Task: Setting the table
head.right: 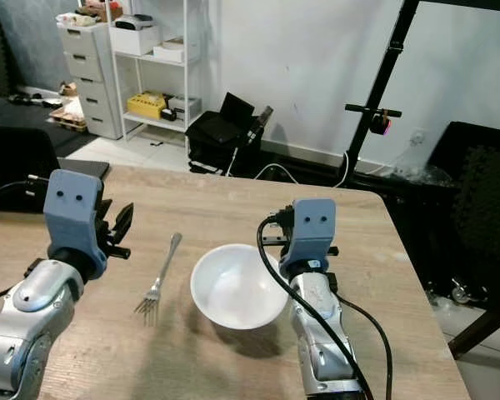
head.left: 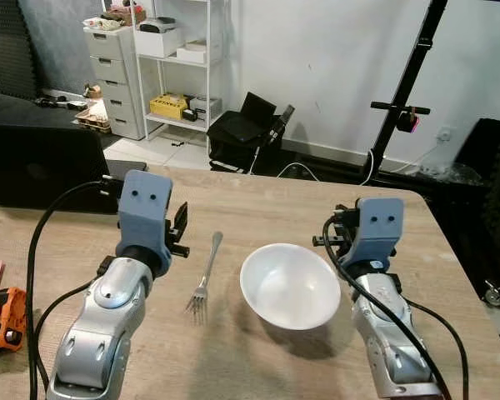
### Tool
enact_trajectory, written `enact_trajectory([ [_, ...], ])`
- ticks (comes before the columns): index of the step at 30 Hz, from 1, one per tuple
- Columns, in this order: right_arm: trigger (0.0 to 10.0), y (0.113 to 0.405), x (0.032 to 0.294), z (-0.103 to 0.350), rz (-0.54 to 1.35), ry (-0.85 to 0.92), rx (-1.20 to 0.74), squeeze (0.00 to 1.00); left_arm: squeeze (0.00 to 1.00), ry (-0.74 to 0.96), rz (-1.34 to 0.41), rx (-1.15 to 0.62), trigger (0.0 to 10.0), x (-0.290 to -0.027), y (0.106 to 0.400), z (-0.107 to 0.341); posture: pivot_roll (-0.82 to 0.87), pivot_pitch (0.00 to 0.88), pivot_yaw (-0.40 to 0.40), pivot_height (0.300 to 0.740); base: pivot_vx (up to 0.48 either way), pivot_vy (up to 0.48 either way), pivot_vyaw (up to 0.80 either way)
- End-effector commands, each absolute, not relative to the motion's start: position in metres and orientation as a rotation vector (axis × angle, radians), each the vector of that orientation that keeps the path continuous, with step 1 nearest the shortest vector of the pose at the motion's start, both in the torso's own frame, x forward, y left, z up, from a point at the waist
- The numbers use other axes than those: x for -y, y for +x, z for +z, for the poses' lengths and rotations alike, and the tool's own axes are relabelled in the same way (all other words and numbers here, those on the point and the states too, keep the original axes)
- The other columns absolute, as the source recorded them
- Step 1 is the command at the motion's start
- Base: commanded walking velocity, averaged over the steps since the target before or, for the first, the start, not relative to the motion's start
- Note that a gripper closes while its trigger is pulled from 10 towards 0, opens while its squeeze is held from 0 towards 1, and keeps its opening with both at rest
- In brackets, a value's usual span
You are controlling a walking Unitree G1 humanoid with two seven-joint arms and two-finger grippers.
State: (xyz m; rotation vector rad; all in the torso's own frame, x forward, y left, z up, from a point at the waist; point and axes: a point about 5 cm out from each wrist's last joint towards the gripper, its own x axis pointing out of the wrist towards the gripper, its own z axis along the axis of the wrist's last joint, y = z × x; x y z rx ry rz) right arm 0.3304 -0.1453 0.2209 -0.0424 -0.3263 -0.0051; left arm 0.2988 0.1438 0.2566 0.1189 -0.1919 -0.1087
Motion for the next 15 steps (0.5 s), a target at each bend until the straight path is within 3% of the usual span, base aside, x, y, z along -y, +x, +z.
enact_trajectory([
  [1, 10.0, 0.3288, 0.1467, 0.2184, -0.012, -0.044, 0.325, 0.00, 0.00, 0.114, -0.095, 0.185, 10.0, -0.1466, 0.2990, 0.2550, 0.07, 0.093, 0.002, 0.740, 0.000, 0.000, 0.00],
  [15, 10.0, 0.3292, 0.1464, 0.2183, -0.014, -0.046, 0.323, 0.00, 0.00, 0.111, -0.085, 0.184, 10.0, -0.1493, 0.2997, 0.2550, 0.07, 0.096, 0.003, 0.740, 0.000, 0.458, 0.00],
])
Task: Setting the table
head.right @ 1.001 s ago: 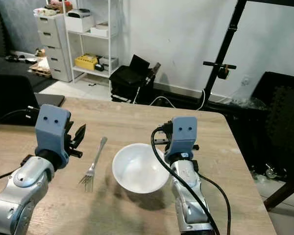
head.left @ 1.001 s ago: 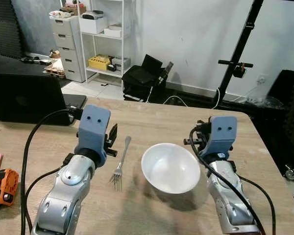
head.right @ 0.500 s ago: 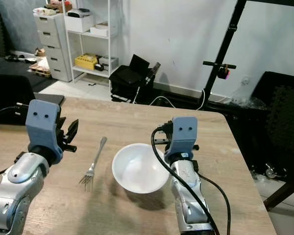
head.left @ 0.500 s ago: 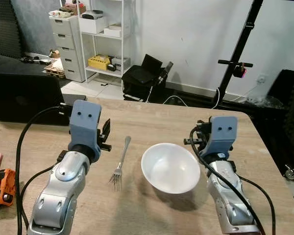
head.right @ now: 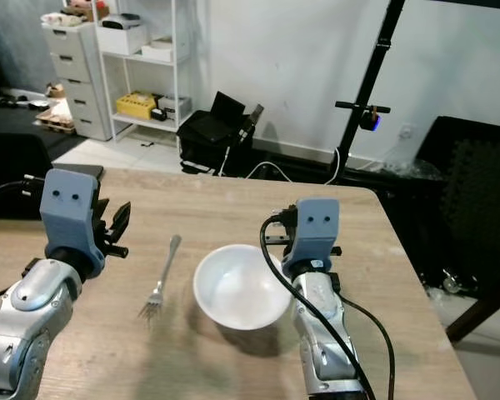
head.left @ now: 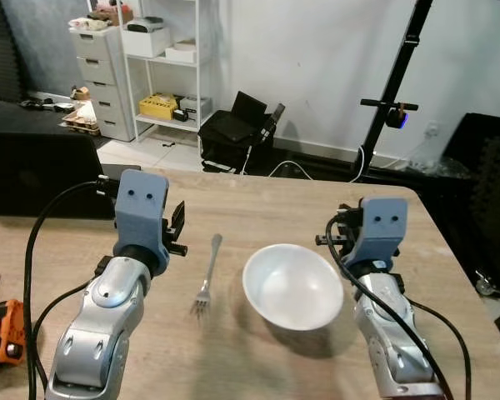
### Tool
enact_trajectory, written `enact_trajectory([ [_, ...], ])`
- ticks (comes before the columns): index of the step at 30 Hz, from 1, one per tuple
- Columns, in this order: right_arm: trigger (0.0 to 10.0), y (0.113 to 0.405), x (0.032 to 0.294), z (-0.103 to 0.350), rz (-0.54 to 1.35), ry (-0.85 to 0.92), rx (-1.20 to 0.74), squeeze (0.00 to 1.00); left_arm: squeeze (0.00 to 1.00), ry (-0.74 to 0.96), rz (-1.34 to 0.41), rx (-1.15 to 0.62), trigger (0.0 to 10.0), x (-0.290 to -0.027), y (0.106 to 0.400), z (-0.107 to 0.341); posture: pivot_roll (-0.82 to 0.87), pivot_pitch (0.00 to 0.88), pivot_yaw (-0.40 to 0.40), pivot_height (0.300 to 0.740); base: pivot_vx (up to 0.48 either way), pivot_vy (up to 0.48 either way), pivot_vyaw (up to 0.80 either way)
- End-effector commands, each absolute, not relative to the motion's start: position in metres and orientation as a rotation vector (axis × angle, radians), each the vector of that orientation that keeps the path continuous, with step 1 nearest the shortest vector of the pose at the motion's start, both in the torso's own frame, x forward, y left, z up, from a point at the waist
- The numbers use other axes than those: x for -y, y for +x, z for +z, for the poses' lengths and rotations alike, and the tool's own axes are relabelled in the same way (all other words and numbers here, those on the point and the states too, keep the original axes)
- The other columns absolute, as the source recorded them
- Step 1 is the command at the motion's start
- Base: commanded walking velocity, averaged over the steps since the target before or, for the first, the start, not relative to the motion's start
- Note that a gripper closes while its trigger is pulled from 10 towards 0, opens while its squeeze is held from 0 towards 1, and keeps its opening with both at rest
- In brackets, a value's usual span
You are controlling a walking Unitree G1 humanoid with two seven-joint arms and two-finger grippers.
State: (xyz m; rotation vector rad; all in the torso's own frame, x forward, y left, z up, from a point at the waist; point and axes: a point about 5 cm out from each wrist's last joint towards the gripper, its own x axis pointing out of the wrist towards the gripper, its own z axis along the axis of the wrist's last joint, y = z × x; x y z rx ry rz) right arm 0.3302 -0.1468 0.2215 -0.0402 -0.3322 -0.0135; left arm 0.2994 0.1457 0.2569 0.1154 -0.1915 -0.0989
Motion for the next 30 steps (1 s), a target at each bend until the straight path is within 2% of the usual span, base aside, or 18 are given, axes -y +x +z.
enact_trajectory([
  [1, 10.0, 0.3293, 0.1464, 0.2183, -0.014, -0.046, 0.323, 0.00, 0.00, 0.112, -0.084, 0.183, 10.0, -0.1494, 0.2997, 0.2550, 0.07, 0.096, 0.003, 0.740, 0.000, 0.420, 0.00],
  [19, 10.0, 0.3298, 0.1469, 0.2178, -0.015, -0.047, 0.322, 0.00, 0.00, 0.126, -0.117, 0.186, 10.0, -0.1413, 0.2973, 0.2524, 0.07, 0.095, 0.004, 0.740, 0.000, 0.000, 0.00],
  [30, 10.0, 0.3300, 0.1468, 0.2177, -0.015, -0.048, 0.321, 0.00, 0.00, 0.121, -0.110, 0.186, 10.0, -0.1433, 0.2971, 0.2528, 0.08, 0.096, 0.004, 0.740, -0.436, 0.000, 0.00],
])
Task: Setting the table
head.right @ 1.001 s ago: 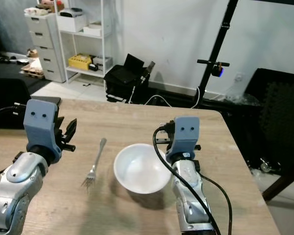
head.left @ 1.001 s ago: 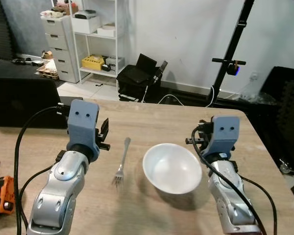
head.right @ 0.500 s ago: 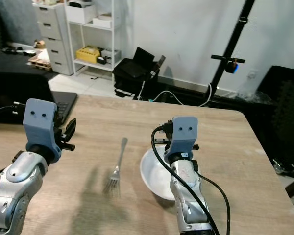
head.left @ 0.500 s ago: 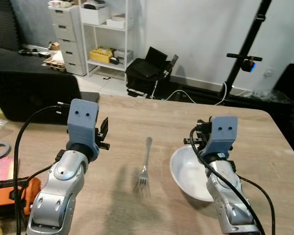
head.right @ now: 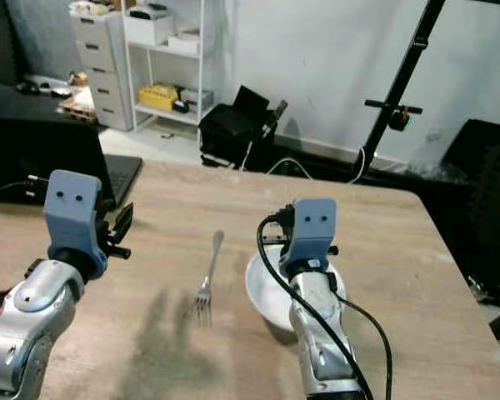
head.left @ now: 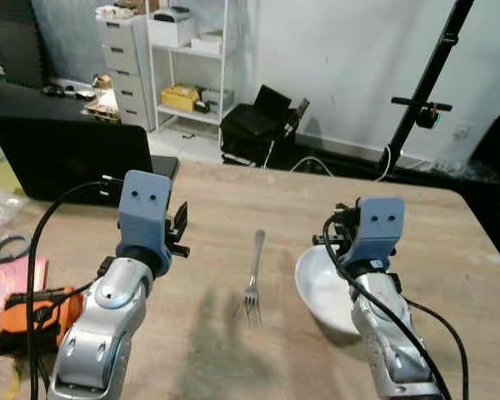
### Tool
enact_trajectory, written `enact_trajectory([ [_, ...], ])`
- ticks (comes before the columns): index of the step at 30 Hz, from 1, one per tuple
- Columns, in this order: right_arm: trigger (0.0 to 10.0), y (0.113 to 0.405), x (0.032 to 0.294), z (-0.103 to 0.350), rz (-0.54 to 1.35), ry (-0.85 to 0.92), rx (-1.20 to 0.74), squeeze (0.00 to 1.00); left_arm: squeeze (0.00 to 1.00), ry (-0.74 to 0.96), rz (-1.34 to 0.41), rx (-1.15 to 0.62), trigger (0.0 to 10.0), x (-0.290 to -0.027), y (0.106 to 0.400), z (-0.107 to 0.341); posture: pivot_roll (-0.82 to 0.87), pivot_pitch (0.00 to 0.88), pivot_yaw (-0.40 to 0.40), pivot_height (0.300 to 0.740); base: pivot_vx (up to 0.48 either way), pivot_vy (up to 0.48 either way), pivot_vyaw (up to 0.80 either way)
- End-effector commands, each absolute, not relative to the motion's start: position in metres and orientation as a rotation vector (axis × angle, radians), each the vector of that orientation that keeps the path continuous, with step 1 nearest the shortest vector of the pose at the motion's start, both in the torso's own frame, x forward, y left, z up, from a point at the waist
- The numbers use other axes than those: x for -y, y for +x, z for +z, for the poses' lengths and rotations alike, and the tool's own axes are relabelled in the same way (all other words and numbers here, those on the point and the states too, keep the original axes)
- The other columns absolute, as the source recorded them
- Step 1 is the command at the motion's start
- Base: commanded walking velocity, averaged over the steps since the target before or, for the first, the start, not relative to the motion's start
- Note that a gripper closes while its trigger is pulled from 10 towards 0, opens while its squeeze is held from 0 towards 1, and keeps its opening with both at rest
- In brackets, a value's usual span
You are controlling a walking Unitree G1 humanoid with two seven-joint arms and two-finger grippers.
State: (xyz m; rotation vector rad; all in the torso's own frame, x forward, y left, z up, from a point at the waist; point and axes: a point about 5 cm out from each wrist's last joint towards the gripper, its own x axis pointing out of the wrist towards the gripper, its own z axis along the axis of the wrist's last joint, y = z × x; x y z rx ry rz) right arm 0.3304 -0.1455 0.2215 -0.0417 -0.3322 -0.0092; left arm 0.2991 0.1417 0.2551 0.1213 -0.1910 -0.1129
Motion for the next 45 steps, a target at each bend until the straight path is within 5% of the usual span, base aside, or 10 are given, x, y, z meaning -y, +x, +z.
enact_trajectory([
  [1, 10.0, 0.3300, 0.1467, 0.2177, -0.015, -0.048, 0.321, 0.00, 0.00, 0.121, -0.110, 0.186, 10.0, -0.1435, 0.2971, 0.2528, 0.08, 0.096, 0.004, 0.740, -0.480, 0.000, 0.00],
  [26, 10.0, 0.3294, 0.1478, 0.2179, -0.015, -0.052, 0.321, 0.00, 0.00, 0.118, -0.108, 0.185, 10.0, -0.1435, 0.2974, 0.2516, 0.07, 0.097, 0.002, 0.740, -0.453, 0.000, 0.00],
  [45, 10.0, 0.3304, 0.1483, 0.2171, -0.013, -0.028, 0.309, 0.00, 0.00, 0.110, -0.109, 0.167, 10.0, -0.1426, 0.2981, 0.2468, 0.07, 0.091, -0.002, 0.740, 0.000, 0.000, -0.21],
])
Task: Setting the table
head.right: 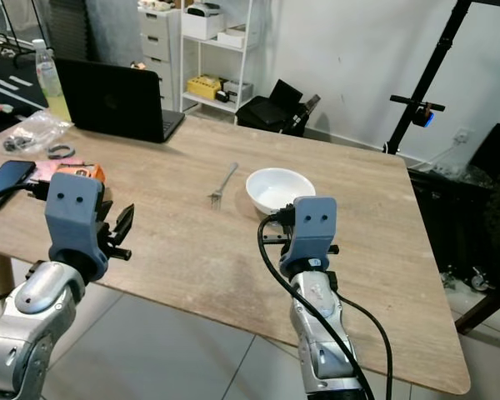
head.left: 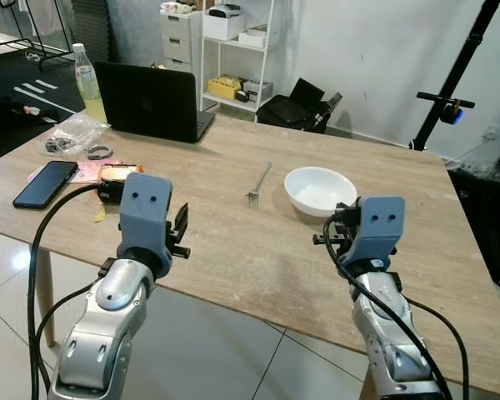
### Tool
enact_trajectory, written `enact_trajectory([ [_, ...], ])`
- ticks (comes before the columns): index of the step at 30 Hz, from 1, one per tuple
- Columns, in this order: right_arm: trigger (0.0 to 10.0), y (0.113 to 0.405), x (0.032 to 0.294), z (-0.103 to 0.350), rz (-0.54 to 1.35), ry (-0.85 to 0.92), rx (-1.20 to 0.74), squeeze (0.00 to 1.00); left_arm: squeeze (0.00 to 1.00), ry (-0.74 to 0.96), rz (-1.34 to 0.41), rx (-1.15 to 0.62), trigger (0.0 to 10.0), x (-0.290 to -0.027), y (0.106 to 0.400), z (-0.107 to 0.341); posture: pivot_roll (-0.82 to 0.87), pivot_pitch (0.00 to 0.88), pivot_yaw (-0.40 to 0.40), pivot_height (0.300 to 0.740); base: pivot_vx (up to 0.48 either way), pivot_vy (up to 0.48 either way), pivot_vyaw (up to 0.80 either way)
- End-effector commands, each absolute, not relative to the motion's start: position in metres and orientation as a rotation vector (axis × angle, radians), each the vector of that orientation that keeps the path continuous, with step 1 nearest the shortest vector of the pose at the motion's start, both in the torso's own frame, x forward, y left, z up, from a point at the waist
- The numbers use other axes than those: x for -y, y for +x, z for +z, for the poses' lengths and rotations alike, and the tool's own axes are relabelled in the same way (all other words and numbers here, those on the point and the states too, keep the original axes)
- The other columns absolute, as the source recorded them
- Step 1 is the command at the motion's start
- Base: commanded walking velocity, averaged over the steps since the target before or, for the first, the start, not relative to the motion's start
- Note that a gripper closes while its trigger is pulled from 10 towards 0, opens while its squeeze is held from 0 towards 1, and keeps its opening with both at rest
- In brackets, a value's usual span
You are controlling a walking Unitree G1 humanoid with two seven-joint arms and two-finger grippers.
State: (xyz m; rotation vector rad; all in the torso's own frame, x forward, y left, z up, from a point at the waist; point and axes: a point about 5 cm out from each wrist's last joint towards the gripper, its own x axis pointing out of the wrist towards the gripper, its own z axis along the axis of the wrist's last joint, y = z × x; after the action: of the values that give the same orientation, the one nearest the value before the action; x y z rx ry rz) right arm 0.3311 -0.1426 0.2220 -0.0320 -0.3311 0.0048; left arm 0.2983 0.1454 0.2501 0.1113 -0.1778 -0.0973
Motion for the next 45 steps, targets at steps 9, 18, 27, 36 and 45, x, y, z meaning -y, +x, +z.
enact_trajectory([
  [9, 10.0, 0.3301, 0.1483, 0.2170, -0.013, -0.032, 0.308, 0.00, 0.00, 0.110, -0.113, 0.162, 10.0, -0.1425, 0.2978, 0.2455, 0.07, 0.094, 0.001, 0.740, 0.000, 0.000, -0.80],
  [18, 10.0, 0.3301, 0.1476, 0.2168, -0.012, -0.035, 0.307, 0.00, 0.00, 0.113, -0.121, 0.156, 10.0, -0.1414, 0.2983, 0.2438, 0.07, 0.096, 0.008, 0.740, 0.000, 0.000, -0.80],
  [27, 10.0, 0.3293, 0.1484, 0.2152, -0.020, -0.033, 0.304, 0.00, 0.00, 0.119, -0.149, 0.142, 10.0, -0.1365, 0.2968, 0.2385, 0.06, 0.097, 0.014, 0.740, 0.000, 0.000, -0.80],
  [36, 10.0, 0.3294, 0.1496, 0.2157, -0.025, -0.035, 0.305, 0.00, 0.00, 0.118, -0.156, 0.143, 10.0, -0.1360, 0.2984, 0.2387, 0.06, 0.097, 0.016, 0.740, 0.000, 0.000, -0.80],
  [45, 10.0, 0.3288, 0.1506, 0.2152, -0.032, -0.034, 0.304, 0.00, 0.00, 0.119, -0.172, 0.146, 10.0, -0.1340, 0.2992, 0.2386, 0.06, 0.098, 0.019, 0.740, 0.000, 0.000, -0.80],
])
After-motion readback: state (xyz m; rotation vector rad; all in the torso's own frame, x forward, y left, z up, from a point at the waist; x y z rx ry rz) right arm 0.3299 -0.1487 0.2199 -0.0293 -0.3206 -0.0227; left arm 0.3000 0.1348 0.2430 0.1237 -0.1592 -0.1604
